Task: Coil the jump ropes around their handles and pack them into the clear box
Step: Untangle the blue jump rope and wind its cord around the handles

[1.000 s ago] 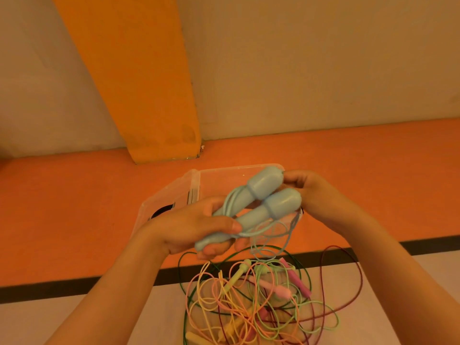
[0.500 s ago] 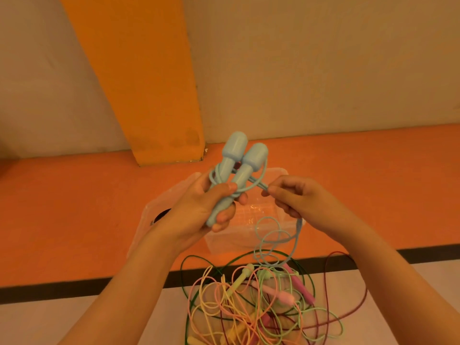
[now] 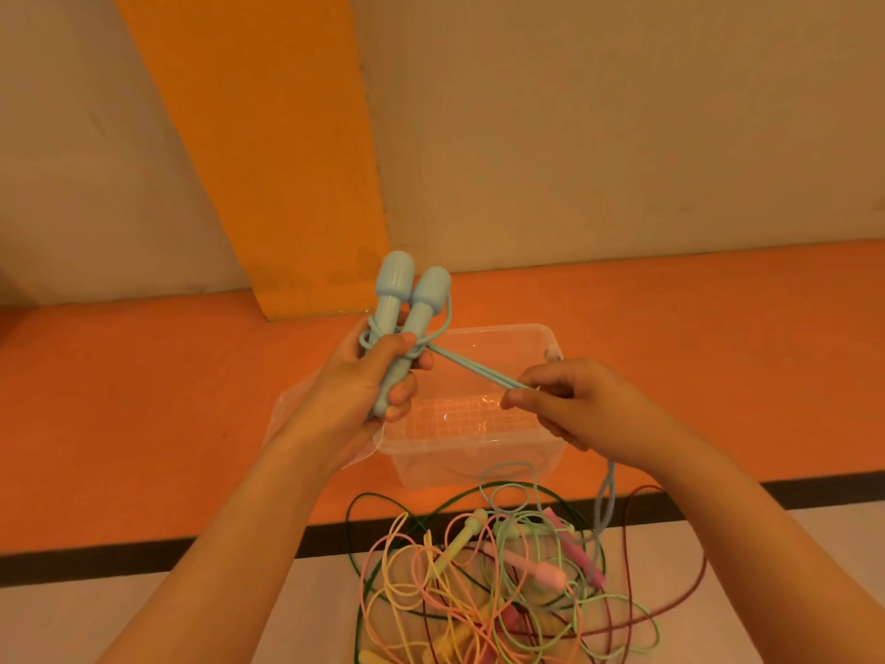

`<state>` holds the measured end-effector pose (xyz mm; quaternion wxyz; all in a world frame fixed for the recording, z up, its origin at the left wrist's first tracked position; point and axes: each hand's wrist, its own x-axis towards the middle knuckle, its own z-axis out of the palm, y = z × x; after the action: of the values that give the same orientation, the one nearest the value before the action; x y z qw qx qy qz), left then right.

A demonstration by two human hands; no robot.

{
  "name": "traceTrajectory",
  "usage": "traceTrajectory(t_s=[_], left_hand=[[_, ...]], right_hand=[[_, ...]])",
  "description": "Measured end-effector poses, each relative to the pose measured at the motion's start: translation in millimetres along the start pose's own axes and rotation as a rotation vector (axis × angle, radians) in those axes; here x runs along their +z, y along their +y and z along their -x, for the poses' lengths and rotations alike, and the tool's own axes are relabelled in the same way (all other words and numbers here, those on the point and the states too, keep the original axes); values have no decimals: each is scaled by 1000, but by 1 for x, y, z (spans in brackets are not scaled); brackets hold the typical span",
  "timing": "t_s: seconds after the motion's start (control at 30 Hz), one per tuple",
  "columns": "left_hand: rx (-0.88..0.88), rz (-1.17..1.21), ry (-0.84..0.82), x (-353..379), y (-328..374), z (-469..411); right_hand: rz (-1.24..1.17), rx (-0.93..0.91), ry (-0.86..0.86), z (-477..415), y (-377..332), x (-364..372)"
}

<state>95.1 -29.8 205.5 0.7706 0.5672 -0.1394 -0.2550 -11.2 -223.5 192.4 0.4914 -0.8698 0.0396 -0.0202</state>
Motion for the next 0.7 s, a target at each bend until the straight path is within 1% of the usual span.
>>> traceTrajectory(t_s=[0.13, 0.23, 0.37, 0.47, 0.53, 0.63, 0.7], left_hand=[[27, 19, 2, -1, 4, 0], [18, 14, -37, 0, 4, 1], [-14, 13, -186, 4, 3, 6], [-53, 5, -324, 12, -4, 12], [-70, 5, -366, 16, -8, 14], [-78, -1, -353, 15, -6, 12], [-70, -1, -338, 12, -3, 11]], right_hand=[[-109, 80, 1, -1, 3, -4], [-159, 84, 2, 0, 5, -5], [-300, 108, -103, 4, -4, 0], [-395, 41, -155, 3, -13, 16], [-405, -24, -116, 0, -15, 26], [-351, -65, -15, -6, -13, 27], [-315, -74, 22, -8, -12, 22]])
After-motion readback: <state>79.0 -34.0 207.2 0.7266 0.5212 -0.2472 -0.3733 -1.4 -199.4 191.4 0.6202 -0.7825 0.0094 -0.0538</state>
